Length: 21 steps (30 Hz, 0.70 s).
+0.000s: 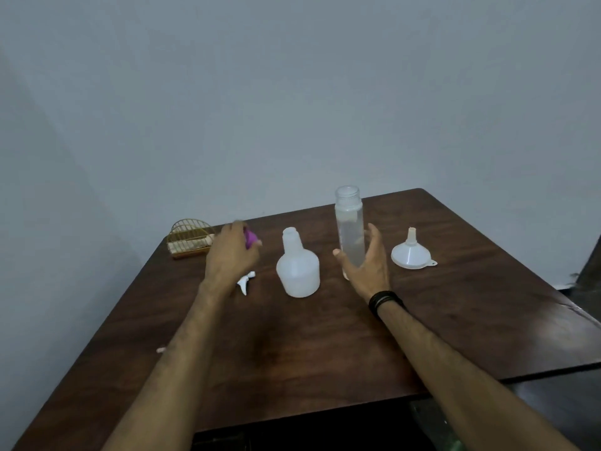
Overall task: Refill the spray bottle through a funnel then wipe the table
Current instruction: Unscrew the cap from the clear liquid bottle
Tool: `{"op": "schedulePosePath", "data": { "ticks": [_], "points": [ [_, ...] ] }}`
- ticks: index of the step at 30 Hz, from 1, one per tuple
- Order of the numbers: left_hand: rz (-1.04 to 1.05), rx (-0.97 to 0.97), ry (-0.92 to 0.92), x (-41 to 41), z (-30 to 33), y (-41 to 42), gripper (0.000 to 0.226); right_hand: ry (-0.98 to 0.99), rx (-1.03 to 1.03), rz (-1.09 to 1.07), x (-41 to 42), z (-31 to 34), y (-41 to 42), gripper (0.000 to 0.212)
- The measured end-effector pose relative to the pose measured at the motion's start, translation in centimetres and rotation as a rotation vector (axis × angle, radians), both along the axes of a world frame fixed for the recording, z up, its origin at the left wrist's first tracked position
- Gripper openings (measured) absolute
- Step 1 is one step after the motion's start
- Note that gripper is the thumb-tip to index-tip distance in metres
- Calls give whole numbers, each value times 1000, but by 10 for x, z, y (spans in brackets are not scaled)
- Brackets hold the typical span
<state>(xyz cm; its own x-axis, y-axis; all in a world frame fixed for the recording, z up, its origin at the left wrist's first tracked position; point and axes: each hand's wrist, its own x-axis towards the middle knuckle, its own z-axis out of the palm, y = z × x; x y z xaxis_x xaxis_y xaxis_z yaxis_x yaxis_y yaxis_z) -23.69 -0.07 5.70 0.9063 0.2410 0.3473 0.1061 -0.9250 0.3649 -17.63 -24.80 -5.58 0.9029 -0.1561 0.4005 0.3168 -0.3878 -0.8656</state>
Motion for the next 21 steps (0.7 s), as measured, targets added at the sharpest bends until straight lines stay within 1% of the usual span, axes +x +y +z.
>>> {"op": "schedulePosePath", "data": {
  "ticks": [2, 4, 7, 10, 14, 17, 19, 21],
  "points": [
    [53, -9, 135, -13, -27, 11, 40, -73, -26, -76, -5, 2, 0, 96],
    [75, -18, 234, -24, -49, 14, 43, -128, -74, -107, -10, 2, 1, 93],
    [97, 77, 318, -34, -74, 14, 47, -150, -146, -89, -15, 2, 1, 87],
    [137, 125, 347, -42, -88, 12, 53, -153, -161, -100, -19, 0, -1, 84],
    [212, 153, 338, -44, -91, 8, 59, -166, -170, -127, -22, -2, -4, 81],
    [279, 163, 290, -46, -89, 2, 78, -154, -159, -130, -24, -2, -5, 78],
    [301, 177, 158, -47, -85, -6, 89, -165, -107, -142, -25, 0, -7, 75],
    [252, 92, -6, -44, -81, -14, 87, -228, -63, -201, -24, 2, -13, 64]
  ]
}}
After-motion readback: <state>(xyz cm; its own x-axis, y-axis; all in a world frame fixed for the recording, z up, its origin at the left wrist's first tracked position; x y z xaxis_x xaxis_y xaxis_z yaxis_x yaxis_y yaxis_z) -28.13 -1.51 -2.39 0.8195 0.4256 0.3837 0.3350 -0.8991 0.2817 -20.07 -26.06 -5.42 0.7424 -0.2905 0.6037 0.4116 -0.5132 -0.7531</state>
